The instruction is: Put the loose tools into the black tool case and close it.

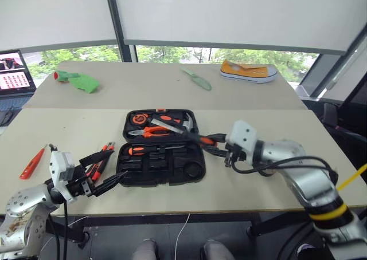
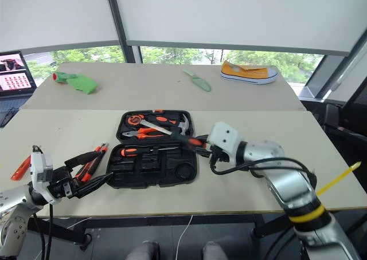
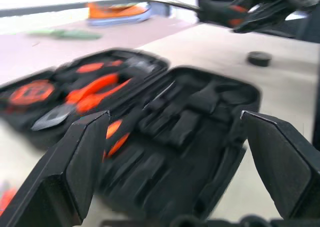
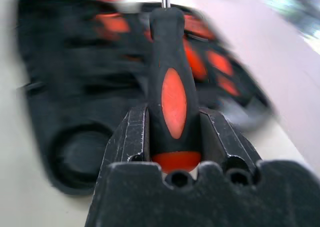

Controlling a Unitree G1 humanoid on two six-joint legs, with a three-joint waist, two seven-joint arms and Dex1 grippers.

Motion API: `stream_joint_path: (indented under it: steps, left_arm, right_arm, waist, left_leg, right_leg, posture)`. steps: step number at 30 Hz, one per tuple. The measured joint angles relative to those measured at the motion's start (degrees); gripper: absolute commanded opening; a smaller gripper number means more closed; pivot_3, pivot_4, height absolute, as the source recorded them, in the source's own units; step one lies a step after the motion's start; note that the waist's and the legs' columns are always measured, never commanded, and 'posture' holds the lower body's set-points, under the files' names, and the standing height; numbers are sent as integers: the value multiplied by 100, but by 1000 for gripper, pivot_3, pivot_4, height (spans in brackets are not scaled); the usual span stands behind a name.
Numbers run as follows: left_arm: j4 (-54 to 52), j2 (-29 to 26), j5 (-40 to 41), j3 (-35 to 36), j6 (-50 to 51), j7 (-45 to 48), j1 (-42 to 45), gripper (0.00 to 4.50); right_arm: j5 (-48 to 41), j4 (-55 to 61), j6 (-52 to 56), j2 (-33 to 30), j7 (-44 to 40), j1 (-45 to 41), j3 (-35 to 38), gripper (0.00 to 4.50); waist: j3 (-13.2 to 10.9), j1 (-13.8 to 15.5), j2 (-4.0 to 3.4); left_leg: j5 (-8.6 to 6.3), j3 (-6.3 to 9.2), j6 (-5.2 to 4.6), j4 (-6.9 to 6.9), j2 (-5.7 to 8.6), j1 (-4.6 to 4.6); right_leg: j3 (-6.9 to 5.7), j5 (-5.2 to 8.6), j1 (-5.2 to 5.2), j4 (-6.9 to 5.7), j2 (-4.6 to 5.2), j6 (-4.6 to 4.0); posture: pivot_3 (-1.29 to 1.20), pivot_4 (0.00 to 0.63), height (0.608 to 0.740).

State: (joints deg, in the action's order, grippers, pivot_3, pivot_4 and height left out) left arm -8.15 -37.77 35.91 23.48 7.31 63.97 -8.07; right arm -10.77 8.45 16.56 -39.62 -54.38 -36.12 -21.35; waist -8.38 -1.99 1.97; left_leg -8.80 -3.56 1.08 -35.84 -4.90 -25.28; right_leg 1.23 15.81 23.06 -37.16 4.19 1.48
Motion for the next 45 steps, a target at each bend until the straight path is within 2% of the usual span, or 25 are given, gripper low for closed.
stream_joint_path:
  steps: [5, 16, 21, 23, 25, 28, 32, 35, 40, 45]
  left_arm:
    - [7, 30, -137, 50, -215, -93, -143, 4500]
    - [-2, 90, -226, 89, -371, -260, -239, 4500]
    - [-7, 98, -229, 87, -371, -269, -251, 4500]
    - [-7, 98, -229, 87, -371, -268, -249, 4500]
    - [-7, 98, -230, 86, -371, -267, -239, 4500]
    - [-5, 98, -257, 86, -390, -276, -219, 4500]
    - [18, 99, -310, 86, -518, -281, -193, 4500]
    - [43, 120, -336, 86, -594, -315, -173, 4500]
    - [62, 211, -428, 20, -607, -401, -162, 4500]
    - [64, 211, -468, 14, -600, -485, -195, 4500]
  right_arm:
    - [980, -1412, -350, 372, -578, -877, -859, 1008]
    - [1639, -2161, -409, 864, -705, -1274, -942, 1008]
    - [1827, -2296, -631, 902, -815, -1362, -943, 1008]
    - [1901, -2341, -764, 902, -833, -1404, -942, 2014]
    - [1894, -2457, -1343, 840, -967, -1416, -926, 2544]
    - [1648, -2580, -1940, 689, -1299, -1492, -664, 2544]
    - [873, -2603, -1888, 665, -1929, -1667, -70, 2544]
    - [353, -2591, -1346, 930, -2090, -1666, 225, 1827]
    - [337, -3150, -965, 1837, -1523, -1617, 252, 147]
    - [853, -4040, -1164, 2388, -982, -1587, 16, 53]
  waist:
    - [-1, 126, -1]
    - [-1, 126, -1]
    - [-1, 126, -2]
    - [-1, 128, -2]
    - [-2, 130, -2]
    - [-3, 127, -3]
    - [-3, 121, -3]
    - [-3, 91, -3]
    - [-3, 87, -3]
    - [-4, 119, -5]
  left_leg:
    - [-1, -10, 1, -4, 5, -9]
    - [-1, -20, 3, -2, 1, -6]
    - [-1, -21, 3, -3, 2, -6]
    - [-2, -22, 3, -3, 2, -6]
    - [-2, -22, 3, -3, 3, -6]
    - [-2, -24, 3, -2, 2, -6]
    - [-2, -24, 3, 0, -1, -3]
    - [-2, -24, 3, 1, -3, 0]
    - [-1, -26, 4, -3, -1, 2]
    - [-1, -26, 5, -3, 0, 2]
  right_leg:
    - [-2, -1, 8, -1, 12, 1]
    - [-4, -3, 12, -8, 14, -2]
    - [-4, -3, 12, -8, 15, -2]
    - [-4, -3, 12, -8, 16, -2]
    - [-5, -3, 12, -6, 16, -1]
    - [-5, -3, 11, -5, 16, -1]
    - [-4, -4, 10, -6, 13, -2]
    - [-4, -6, 10, -9, 13, -7]
    - [-4, -6, 17, -37, 15, -11]
    - [-4, -5, 20, -42, 15, -12]
  posture:
    - [0, 150, 740]
    - [0, 150, 740]
    - [0, 150, 740]
    - [0, 150, 740]
    - [0, 150, 740]
    - [0, 150, 740]
    - [0, 150, 740]
    - [0, 150, 740]
    - [0, 150, 740]
    - [0, 150, 740]
